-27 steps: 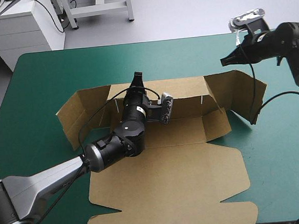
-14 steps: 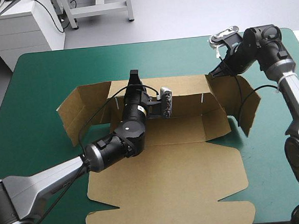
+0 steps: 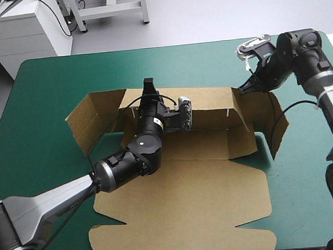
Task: Fold the box
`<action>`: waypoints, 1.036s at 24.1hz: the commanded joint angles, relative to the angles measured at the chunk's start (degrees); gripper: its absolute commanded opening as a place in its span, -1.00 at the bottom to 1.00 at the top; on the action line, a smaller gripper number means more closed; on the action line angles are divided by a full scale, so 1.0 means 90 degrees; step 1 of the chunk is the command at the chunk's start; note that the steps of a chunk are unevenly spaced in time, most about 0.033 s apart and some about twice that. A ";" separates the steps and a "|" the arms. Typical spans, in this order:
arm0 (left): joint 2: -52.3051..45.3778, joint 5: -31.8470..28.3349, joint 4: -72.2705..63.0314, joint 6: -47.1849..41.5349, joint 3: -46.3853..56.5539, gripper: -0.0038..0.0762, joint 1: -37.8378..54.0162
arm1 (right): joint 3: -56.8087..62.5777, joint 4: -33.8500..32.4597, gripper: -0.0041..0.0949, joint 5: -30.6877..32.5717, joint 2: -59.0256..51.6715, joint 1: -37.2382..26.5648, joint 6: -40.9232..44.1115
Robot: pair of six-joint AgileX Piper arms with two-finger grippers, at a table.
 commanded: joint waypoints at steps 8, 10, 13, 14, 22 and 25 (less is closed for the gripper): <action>-0.0287 0.0165 0.0281 -0.0116 -0.0185 -0.92 0.0235 | 0.1046 0.0081 -0.95 0.0042 -0.1035 0.0006 -0.0056; -0.0287 0.0134 0.0194 -0.0116 -0.0185 -0.92 0.0239 | 0.1138 0.0095 -0.95 0.0052 -0.1202 0.0006 -0.0056; -0.0287 0.0004 0.0132 -0.0116 -0.0185 -0.92 0.0239 | 0.1179 0.0346 -0.95 0.0119 -0.1313 0.0006 -0.0068; -0.0287 0.0004 0.0132 -0.0116 -0.0185 -0.92 0.0239 | 0.1194 0.0595 -0.95 0.0119 -0.1379 0.0006 -0.0094; -0.0287 -0.0039 0.0132 -0.0102 -0.0185 -0.92 0.0239 | 0.2167 0.1477 -0.95 -0.0162 -0.1863 0.0021 -0.0714; -0.0287 -0.0064 0.0123 -0.0076 -0.0185 -0.92 0.0239 | 0.2711 0.2322 -0.95 -0.0950 -0.2078 0.0021 -0.1150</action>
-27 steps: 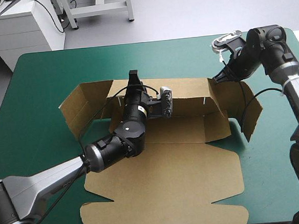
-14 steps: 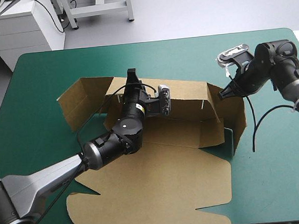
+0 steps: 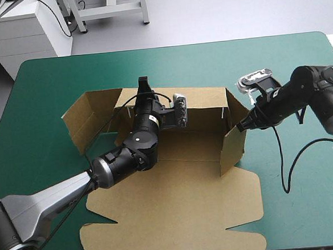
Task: Fold the box
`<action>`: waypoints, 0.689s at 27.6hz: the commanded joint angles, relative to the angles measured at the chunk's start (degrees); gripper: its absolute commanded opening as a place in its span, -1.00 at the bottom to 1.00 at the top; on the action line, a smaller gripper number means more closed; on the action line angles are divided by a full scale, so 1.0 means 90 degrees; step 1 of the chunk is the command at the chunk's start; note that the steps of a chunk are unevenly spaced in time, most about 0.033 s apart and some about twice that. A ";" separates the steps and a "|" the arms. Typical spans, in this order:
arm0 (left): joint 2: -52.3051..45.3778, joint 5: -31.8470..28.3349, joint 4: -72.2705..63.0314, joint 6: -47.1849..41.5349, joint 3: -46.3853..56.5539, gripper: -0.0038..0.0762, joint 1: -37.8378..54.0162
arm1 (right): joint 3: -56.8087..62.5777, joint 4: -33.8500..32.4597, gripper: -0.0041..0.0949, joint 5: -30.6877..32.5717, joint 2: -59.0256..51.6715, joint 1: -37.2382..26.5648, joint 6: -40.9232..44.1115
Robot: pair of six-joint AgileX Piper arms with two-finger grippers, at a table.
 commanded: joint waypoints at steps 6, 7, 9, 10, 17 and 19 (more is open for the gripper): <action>-0.0287 0.0036 -0.0047 0.0349 -0.0187 -0.92 -0.0008 | 0.0642 0.1055 -0.93 -0.1439 -0.0369 0.0557 -0.0930; -0.0287 0.0027 -0.0149 0.0459 -0.0187 -0.92 -0.0008 | 0.0699 0.0925 -0.93 -0.1631 -0.0398 0.0718 -0.0941; -0.0287 0.0027 -0.0384 0.0717 -0.0187 -0.92 -0.0008 | 0.0731 0.0614 -0.93 -0.1890 -0.0409 0.1008 -0.0879; -0.0287 0.0079 -0.0492 0.0761 -0.0187 -0.92 -0.0008 | 0.0731 0.0406 -0.93 -0.1973 -0.0409 0.1139 -0.0729; -0.0287 0.0224 -0.0578 0.0774 -0.0187 -0.92 -0.0008 | 0.0718 0.0204 -0.62 -0.1911 -0.0409 0.1353 -0.0451; -0.0246 0.0380 -0.0578 0.0758 -0.0187 -0.92 -0.0008 | 0.0718 0.0233 -0.38 -0.1906 -0.0409 0.1353 -0.0458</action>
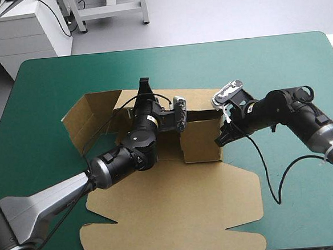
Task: Fold the box
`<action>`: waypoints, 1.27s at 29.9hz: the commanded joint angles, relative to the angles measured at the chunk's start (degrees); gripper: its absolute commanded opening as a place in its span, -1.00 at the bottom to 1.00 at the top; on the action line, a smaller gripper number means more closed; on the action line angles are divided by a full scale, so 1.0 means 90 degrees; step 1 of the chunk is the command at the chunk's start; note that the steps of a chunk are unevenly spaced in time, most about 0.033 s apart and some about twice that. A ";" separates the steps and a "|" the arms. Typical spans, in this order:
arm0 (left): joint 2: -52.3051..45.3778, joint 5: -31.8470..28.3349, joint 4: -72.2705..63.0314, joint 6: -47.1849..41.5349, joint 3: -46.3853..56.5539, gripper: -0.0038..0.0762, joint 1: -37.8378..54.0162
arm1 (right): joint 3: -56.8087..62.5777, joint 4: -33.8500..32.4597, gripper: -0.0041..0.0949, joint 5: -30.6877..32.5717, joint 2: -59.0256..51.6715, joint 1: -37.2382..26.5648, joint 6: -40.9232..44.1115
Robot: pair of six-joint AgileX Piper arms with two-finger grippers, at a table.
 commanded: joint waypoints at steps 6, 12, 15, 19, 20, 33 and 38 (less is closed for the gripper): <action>-0.0126 0.0483 -0.0075 -0.0125 -0.0163 -0.92 -0.0008 | -0.0151 0.0606 -0.07 -0.0414 -0.0227 0.0046 -0.0327; -0.0126 0.0798 -0.0080 -0.0313 -0.0175 -0.92 -0.0008 | -0.0151 0.1066 -0.07 -0.0522 -0.0227 0.0046 -0.0555; -0.0126 0.0798 -0.0080 -0.0313 -0.0175 -0.92 -0.0008 | -0.0151 0.0915 -0.07 -0.0596 -0.0227 0.0046 -0.0588; -0.0126 0.0773 -0.0094 -0.0313 -0.0175 -0.92 -0.0008 | -0.0151 0.0560 -0.07 -0.1095 -0.0227 0.0046 -0.0336; -0.0126 0.0773 -0.0097 -0.0299 -0.0175 -0.92 -0.0008 | -0.0151 0.0560 -0.07 -0.1211 -0.0227 0.0046 -0.0261; -0.0126 0.0984 -0.0666 0.0420 -0.0421 -0.92 -0.0008 | -0.0138 0.0581 -0.07 -0.2396 -0.0026 0.0046 -0.0223; -0.0126 0.0909 -0.0607 0.0420 -0.0421 -0.92 -0.0008 | -0.0138 0.0652 -0.07 -0.2667 0.0373 0.0046 -0.0424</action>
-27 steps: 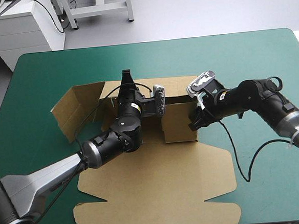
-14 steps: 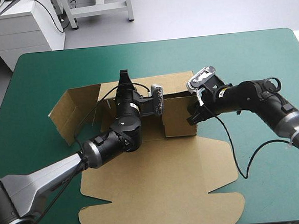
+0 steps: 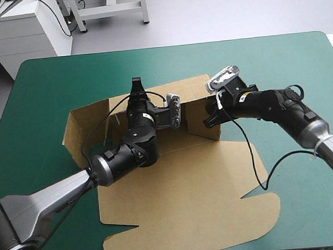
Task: Fold the box
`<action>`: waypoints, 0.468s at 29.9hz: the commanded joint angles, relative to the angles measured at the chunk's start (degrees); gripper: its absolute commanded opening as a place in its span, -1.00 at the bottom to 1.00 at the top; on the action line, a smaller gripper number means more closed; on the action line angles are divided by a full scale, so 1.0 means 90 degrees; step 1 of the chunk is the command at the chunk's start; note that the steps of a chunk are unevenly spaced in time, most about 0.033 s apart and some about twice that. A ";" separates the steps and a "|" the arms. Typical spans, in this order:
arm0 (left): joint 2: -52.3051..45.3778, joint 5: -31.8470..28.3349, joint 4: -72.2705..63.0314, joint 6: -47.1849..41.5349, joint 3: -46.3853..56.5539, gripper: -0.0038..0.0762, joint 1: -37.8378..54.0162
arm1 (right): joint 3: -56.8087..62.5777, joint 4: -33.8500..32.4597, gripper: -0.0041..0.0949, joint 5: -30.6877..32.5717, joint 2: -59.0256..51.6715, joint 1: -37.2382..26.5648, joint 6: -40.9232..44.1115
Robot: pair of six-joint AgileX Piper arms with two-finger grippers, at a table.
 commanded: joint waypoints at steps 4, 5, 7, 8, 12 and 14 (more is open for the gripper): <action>-0.0202 -0.0040 -0.0052 -0.0029 -0.0157 -0.92 -0.0008 | -0.0190 0.0581 -0.07 -0.0543 0.0335 -0.0018 -0.0449; -0.0202 -0.0078 -0.0052 -0.0029 -0.0157 -0.92 -0.0008 | -0.0190 0.0645 -0.07 -0.0543 0.0406 -0.0018 -0.0570; -0.0202 -0.0079 -0.0052 -0.0029 -0.0157 -0.92 -0.0008 | -0.0190 0.0785 -0.07 -0.0591 0.0512 -0.0018 -0.0585; -0.0202 -0.0090 -0.0052 -0.0029 -0.0157 -0.92 -0.0008 | -0.0190 0.0847 -0.07 -0.0606 0.0563 -0.0018 -0.0585; -0.0202 -0.0139 -0.0052 -0.0029 -0.0157 -0.92 -0.0008 | -0.0181 0.0891 -0.29 -0.0578 0.0728 -0.0018 -0.0536; -0.0202 -0.0152 -0.0052 -0.0029 -0.0157 -0.92 -0.0008 | -0.0181 0.0891 -0.59 -0.0515 0.0754 -0.0018 -0.0490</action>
